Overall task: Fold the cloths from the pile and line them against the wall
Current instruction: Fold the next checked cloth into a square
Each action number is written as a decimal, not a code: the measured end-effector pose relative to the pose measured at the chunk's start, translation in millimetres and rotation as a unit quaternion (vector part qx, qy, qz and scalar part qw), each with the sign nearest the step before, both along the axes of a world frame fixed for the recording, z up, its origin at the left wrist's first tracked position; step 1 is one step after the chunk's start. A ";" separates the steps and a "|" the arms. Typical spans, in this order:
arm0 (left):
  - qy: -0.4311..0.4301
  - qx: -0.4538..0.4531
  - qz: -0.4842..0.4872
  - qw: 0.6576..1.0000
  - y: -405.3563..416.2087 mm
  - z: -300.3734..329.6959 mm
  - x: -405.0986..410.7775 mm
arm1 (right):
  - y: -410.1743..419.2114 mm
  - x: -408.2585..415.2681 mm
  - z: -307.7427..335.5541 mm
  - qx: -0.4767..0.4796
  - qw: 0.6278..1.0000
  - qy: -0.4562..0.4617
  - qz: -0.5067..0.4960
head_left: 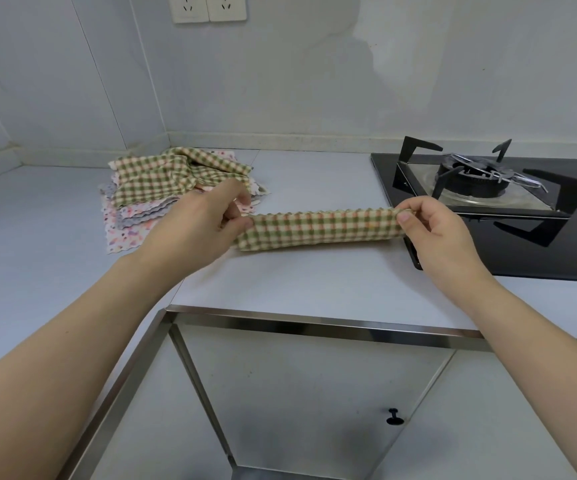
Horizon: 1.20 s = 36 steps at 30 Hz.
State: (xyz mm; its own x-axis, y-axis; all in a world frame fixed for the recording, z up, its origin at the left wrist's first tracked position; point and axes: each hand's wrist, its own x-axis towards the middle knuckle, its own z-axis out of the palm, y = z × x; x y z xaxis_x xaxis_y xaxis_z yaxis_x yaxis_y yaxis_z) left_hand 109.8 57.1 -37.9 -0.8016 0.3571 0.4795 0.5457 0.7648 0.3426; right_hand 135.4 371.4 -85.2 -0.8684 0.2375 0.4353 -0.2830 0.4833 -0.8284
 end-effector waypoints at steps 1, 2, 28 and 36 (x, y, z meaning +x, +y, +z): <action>0.004 -0.013 -0.006 1.000 1.2 2.9 0.3 | -0.2 0.2 0.6 0.004 1.000 0.007 -0.002; 0.013 -0.030 -0.008 0.999 2.1 6.9 0.9 | -1.4 1.4 1.8 0.008 1.000 0.016 -0.003; -0.106 -0.149 0.031 0.983 27.9 -4.2 -45.0 | -28.5 -113.4 14.9 0.584 0.810 -0.054 -0.015; -0.093 -0.088 0.012 0.992 74.9 -49.6 -34.2 | -39.7 -101.4 17.9 0.662 0.747 -0.043 -0.044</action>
State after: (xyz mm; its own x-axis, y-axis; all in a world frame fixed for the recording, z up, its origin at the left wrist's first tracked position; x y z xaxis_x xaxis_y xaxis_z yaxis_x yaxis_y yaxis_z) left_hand 75.7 131.9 -87.5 -0.8797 0.4019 0.2541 0.4664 0.8335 0.2962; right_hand 34.1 331.7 -67.3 -0.9133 -0.2939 0.2820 -0.1750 0.9083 0.3799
